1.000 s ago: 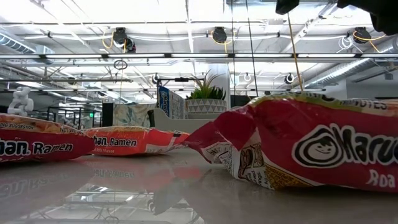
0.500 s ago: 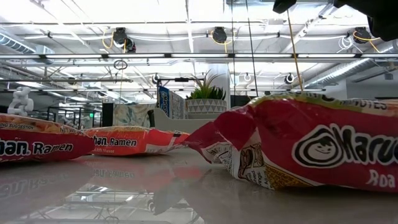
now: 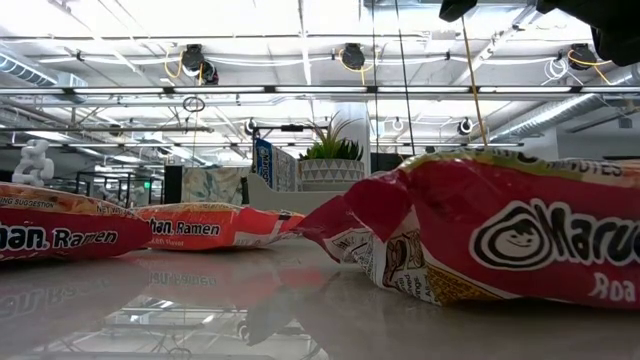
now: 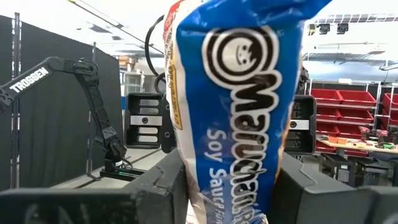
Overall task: Sort Maruchan noodles
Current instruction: Put the right blue noodle pack into the gray bin
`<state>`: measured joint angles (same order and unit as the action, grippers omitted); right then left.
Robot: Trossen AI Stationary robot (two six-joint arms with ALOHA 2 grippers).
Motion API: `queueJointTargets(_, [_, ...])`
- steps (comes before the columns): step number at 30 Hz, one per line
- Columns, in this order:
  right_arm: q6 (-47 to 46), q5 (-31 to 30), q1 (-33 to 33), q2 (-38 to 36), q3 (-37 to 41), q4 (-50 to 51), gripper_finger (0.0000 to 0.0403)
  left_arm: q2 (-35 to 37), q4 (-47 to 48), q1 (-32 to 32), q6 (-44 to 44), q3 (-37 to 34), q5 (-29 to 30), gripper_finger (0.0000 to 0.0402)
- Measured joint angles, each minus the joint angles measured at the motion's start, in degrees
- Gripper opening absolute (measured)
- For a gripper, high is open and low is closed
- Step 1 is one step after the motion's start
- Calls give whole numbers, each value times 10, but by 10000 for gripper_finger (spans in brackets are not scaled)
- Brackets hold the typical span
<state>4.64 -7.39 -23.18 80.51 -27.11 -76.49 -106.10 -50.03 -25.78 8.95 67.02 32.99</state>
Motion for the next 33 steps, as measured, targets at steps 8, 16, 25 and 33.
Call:
queueJointTargets(8, [2, 0, 0, 0, 0, 3, 136, 1, 21, 0, -16, 1, 5, 141])
queueJointTargets(16, [5, 0, 0, 0, 0, 4, 134, 2, 37, -1, -23, 1, 5, 141])
queueJointTargets(25, [10, -28, 0, -27, 0, 47, 134, 84, 227, 4, -125, 0, 4, 215])
queueJointTargets(33, [5, -86, 2, -58, -3, 198, 133, 141, 332, -11, -154, 0, 2, 258])
